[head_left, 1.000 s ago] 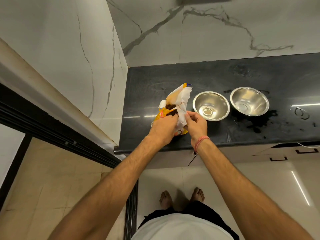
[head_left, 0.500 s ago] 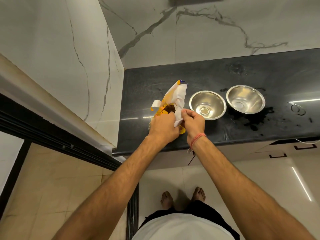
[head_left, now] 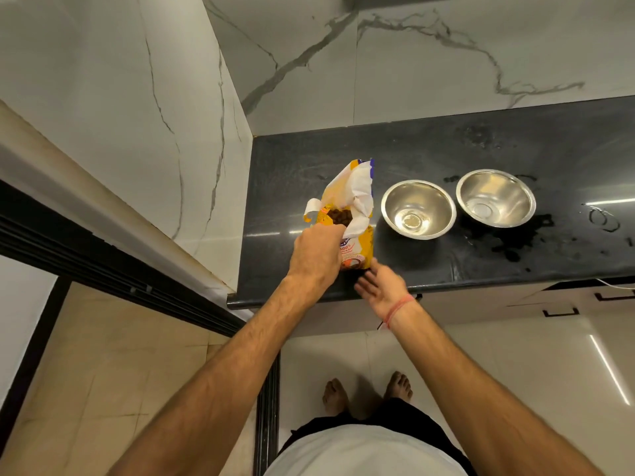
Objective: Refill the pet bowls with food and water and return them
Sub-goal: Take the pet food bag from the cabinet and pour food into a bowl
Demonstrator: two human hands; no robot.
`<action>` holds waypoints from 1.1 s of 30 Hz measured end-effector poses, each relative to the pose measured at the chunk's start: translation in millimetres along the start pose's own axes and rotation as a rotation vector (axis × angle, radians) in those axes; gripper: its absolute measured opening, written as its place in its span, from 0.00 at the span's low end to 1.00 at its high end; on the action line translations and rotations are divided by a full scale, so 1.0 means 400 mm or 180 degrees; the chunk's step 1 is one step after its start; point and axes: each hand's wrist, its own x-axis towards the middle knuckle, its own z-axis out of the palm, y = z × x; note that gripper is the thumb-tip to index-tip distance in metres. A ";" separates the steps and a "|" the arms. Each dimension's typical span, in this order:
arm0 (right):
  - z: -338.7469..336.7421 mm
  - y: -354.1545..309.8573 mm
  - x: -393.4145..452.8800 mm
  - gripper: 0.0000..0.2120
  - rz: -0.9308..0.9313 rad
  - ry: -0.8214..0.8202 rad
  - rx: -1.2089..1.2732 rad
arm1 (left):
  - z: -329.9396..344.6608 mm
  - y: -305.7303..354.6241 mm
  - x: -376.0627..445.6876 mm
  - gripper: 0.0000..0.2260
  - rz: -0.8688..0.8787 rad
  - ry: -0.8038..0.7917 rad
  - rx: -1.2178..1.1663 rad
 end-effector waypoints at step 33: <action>-0.359 -0.537 0.019 0.28 -0.1588 -0.0846 -0.0116 | -0.024 0.534 0.305 0.06 0.0725 0.0789 -0.1976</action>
